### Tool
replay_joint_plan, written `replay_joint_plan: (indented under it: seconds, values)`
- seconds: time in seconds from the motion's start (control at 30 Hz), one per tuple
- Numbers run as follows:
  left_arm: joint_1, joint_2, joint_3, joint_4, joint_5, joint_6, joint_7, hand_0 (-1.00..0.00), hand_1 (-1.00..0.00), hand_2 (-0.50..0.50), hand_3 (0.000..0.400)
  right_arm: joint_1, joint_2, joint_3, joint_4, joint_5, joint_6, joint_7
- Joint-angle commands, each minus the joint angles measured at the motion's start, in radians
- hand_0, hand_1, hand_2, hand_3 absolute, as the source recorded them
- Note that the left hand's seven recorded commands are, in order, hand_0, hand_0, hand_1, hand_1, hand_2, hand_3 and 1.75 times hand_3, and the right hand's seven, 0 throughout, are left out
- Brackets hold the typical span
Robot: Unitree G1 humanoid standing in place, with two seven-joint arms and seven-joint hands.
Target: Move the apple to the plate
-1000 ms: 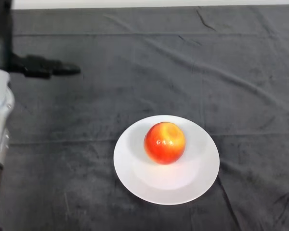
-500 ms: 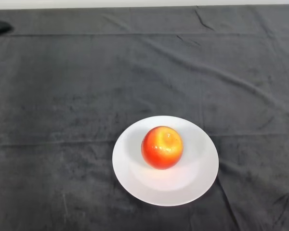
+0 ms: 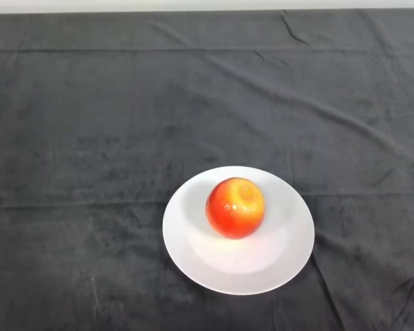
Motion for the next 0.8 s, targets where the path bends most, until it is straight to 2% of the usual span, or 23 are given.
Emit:
replay_joint_plan:
  seconds: [0.03,0.43,0.8]
  values:
    - [0.033,0.073,0.039,0.030,0.004,-0.032,0.025,0.00,0.00,0.00,0.000,0.042,0.044,-0.0178,0.083,0.0152,0.052,0.0030]
    - [0.020,0.076,0.089,0.100,0.040,-0.092,0.141,0.00,0.00,0.00,0.000,0.040,0.043,-0.0176,0.089,0.0158,0.048,0.0041]
    - [-0.008,0.070,0.093,0.136,0.050,-0.110,0.182,0.00,0.00,0.00,0.000,0.038,0.042,-0.0173,0.093,0.0165,0.046,0.0050]
